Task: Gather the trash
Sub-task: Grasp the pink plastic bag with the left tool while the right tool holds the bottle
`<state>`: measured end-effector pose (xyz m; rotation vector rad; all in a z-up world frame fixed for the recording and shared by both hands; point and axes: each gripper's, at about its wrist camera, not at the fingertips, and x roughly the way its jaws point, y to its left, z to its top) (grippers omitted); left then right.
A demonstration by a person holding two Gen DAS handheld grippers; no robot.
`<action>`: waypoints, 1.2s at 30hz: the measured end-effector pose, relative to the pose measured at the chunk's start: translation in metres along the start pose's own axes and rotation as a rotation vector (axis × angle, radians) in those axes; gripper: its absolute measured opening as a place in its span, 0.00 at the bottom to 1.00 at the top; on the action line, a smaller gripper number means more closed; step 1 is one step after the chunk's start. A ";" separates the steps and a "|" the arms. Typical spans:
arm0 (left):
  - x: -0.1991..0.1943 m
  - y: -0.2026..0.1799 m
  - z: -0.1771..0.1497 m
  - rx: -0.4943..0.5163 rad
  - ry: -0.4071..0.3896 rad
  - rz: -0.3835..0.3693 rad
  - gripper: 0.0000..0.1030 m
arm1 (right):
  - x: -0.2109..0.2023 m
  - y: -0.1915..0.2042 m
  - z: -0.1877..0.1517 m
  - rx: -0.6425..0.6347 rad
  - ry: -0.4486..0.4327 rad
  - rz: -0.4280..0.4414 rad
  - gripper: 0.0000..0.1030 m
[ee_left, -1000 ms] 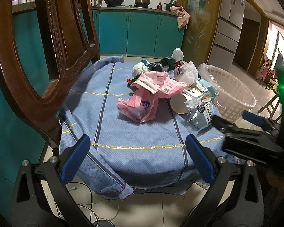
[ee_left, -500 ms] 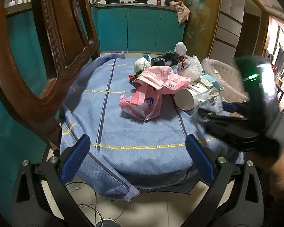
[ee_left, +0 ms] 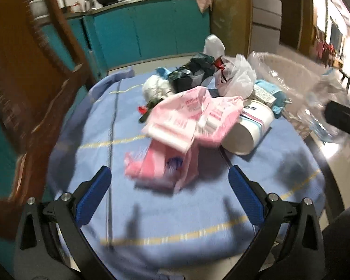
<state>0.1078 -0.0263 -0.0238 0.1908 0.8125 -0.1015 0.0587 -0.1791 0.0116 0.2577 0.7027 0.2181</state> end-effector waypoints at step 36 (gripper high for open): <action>-0.076 0.043 -0.022 -0.284 -0.187 -0.062 0.40 | 0.002 0.030 -0.011 -0.102 -0.022 -0.014 0.46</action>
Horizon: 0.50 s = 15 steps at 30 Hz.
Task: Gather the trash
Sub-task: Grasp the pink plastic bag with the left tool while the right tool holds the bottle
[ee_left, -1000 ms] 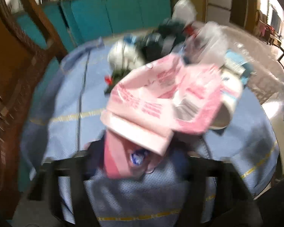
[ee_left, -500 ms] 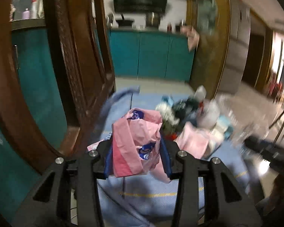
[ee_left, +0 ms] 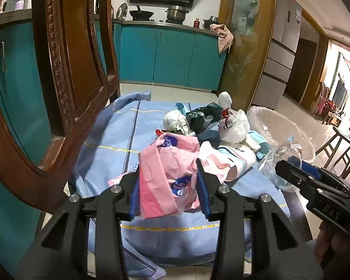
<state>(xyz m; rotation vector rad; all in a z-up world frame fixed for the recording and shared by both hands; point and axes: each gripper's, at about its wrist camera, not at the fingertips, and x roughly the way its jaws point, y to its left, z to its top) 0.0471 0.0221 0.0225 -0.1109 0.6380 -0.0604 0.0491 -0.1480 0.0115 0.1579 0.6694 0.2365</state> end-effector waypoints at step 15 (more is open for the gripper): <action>0.002 -0.003 -0.002 0.028 0.005 0.001 0.40 | 0.002 -0.001 -0.002 -0.006 0.005 -0.008 0.46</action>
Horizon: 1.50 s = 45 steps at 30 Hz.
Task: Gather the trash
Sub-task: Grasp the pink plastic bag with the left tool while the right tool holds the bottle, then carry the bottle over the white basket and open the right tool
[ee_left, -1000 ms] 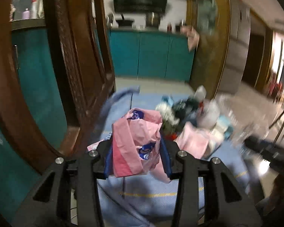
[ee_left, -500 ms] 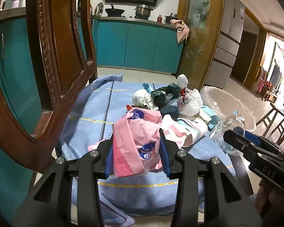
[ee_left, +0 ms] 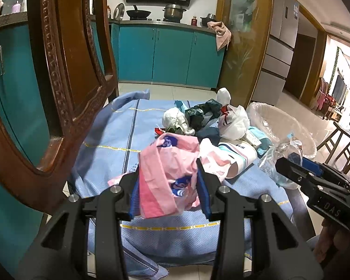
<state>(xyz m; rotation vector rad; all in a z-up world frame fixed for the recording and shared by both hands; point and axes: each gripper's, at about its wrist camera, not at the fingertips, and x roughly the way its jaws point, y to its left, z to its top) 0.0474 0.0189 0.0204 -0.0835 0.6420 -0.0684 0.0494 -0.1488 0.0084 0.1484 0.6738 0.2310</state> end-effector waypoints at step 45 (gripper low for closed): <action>0.008 -0.001 -0.002 0.009 0.013 0.004 0.41 | 0.028 -0.208 0.072 0.203 -0.090 -0.462 0.70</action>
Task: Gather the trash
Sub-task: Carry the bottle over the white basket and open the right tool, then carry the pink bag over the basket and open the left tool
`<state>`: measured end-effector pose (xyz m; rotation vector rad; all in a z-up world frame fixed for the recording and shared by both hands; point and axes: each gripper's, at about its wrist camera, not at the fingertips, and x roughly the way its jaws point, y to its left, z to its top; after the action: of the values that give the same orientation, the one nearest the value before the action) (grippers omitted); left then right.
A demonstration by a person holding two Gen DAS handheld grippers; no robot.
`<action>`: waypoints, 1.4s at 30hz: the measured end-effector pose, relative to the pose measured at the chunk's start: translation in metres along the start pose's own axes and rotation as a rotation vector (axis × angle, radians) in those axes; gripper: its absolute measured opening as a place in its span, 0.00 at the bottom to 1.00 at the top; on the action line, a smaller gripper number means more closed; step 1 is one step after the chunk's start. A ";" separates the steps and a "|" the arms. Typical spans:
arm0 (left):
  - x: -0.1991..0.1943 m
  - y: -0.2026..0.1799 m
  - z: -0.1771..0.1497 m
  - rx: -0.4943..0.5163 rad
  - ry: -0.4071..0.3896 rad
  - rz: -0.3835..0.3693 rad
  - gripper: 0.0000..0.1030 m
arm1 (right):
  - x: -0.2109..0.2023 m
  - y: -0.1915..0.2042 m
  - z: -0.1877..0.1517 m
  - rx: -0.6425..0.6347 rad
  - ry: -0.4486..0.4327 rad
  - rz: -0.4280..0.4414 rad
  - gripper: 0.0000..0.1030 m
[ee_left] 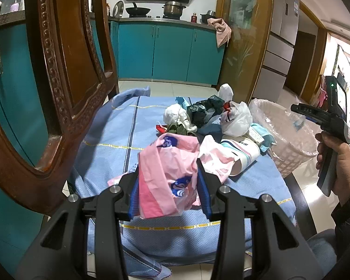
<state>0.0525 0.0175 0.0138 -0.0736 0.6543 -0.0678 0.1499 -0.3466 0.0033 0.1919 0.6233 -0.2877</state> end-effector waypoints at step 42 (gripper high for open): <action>0.144 -0.279 0.118 0.291 0.070 -0.353 0.80 | -0.101 -0.036 -0.048 0.180 -0.125 -0.005 0.91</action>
<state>0.2270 -0.2675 0.0452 0.0956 0.6894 -0.5063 0.0341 -0.3470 0.0224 0.3430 0.4737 -0.3578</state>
